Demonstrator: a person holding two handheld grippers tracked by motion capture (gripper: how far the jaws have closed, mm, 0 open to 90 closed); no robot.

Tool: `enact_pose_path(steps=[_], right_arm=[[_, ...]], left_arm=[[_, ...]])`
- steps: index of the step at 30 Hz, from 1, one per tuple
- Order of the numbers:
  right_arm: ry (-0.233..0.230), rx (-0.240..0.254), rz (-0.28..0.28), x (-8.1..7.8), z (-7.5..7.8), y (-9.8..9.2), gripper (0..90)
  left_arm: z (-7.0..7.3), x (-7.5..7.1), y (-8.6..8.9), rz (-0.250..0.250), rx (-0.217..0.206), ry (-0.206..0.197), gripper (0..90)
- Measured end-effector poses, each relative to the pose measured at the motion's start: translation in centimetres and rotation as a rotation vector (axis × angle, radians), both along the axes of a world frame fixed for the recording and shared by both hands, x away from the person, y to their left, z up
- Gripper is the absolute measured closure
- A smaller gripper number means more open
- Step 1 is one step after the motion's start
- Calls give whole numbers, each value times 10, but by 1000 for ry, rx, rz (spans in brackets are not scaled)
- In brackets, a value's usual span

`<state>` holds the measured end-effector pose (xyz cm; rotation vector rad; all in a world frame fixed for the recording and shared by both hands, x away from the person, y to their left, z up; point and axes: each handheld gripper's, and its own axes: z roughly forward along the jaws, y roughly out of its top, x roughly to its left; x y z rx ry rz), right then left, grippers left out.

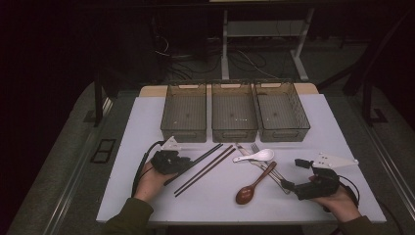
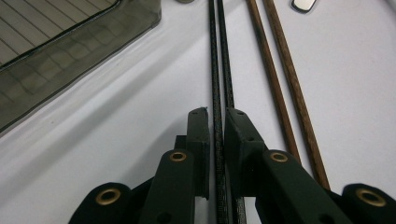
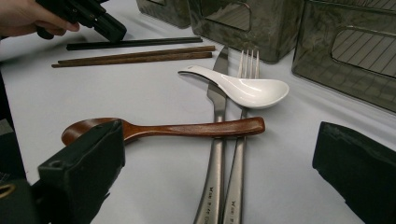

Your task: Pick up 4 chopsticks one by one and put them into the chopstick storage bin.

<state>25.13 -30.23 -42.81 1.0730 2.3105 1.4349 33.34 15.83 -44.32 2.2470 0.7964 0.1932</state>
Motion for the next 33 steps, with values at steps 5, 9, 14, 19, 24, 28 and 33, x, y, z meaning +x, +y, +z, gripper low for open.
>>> enact_pose_path(steps=[5, 9, 14, 19, 24, 28, 33], right_arm=[[-2, -1, 3, 0, 0, 0, 21], [-2, -2, 3, 0, 0, 0, 21], [-3, -4, 3, 0, 0, 0, 21], [-3, -5, 2, 0, 0, 0, 21], [-7, -10, 2, 0, -1, 1, 21], [-4, -19, 2, -1, -1, 2, 21], [7, -32, -2, -1, -4, 3, 21]], left_arm=[[-2, 1, 0, -6, 8, 0, 787], [-3, 1, 1, -8, 7, 2, 791], [-4, 1, 1, -9, -6, 0, 815], [-4, 0, 1, -26, 9, -13, 836], [-5, -2, 0, -33, 12, -29, 846], [-5, -3, 0, -41, 19, -41, 849], [-4, -3, -1, -55, 32, -55, 849]])
